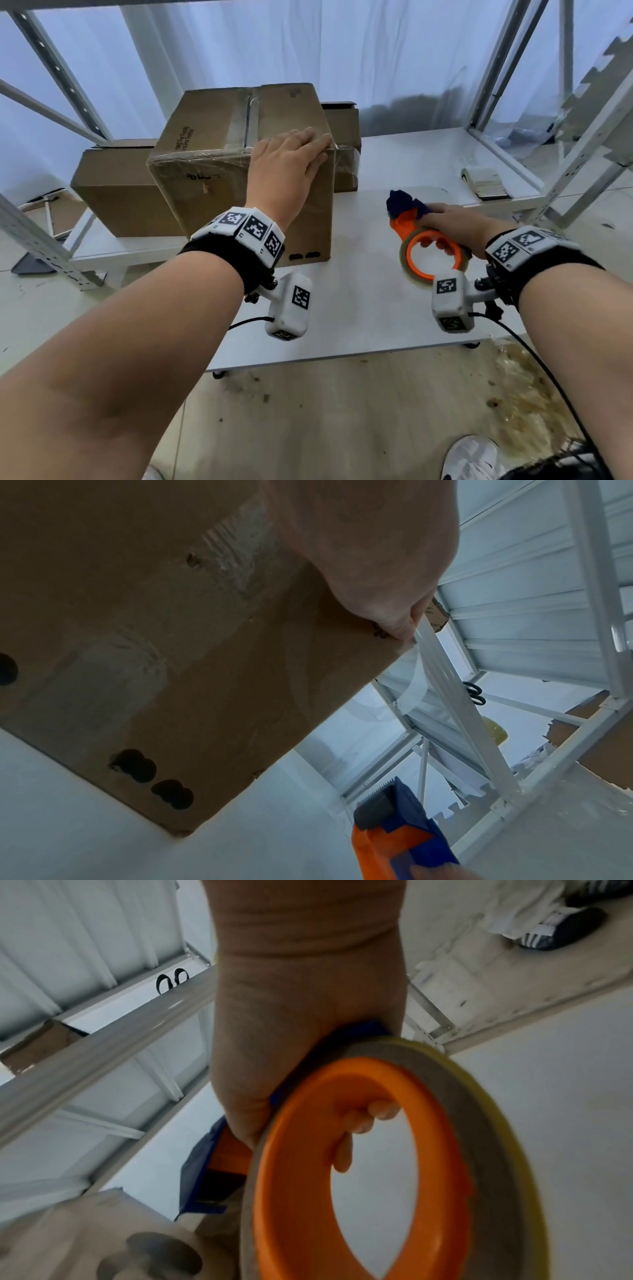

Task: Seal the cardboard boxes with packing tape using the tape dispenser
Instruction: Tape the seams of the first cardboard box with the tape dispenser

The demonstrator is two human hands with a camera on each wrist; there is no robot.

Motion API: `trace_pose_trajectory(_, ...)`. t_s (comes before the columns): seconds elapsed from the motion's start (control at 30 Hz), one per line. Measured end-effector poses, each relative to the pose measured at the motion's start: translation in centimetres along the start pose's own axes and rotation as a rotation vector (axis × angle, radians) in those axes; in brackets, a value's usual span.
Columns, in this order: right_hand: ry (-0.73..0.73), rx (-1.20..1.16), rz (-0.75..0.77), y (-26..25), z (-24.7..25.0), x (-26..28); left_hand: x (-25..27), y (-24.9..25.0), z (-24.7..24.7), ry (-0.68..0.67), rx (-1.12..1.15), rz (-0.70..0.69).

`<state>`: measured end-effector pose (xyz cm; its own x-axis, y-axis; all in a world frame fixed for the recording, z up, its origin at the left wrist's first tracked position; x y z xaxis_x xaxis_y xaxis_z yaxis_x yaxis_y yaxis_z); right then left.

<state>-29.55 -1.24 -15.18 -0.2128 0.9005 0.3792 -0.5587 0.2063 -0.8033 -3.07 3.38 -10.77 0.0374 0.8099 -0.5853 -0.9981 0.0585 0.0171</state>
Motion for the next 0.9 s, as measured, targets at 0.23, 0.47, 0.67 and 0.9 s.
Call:
trace_pose_trajectory(0.23,0.083,-0.163,-0.147,1.7,-1.6,-2.6,-0.1,-0.1,-0.2,0.020,-0.003,-0.003)
trace_pose_trajectory(0.47,0.195,0.317,-0.099,1.8,-3.3,-4.5,-0.1,-0.2,0.0,-0.013,-0.017,-0.004)
trace_pose_trajectory(0.67,0.286,0.289,0.067,-0.4,-4.1,-4.5,-0.1,0.0,0.4,-0.014,-0.012,-0.010)
trace_pose_trajectory(0.9,0.621,-0.060,0.799,-10.6,-6.1,-1.0,-0.8,-0.8,1.8,-0.157,0.011,-0.095)
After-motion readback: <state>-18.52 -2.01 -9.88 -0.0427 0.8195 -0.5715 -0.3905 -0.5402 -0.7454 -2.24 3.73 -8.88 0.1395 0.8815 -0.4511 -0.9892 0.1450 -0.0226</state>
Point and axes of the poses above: each hand's wrist, its own x-axis away from the middle knuckle, its own z-axis out of the back of the hand, y = z × x, the point moved 1 cm from there along -x, towards the middle knuckle, and after that the axes turned 8 degrees about -x, right-handed, at the moved point
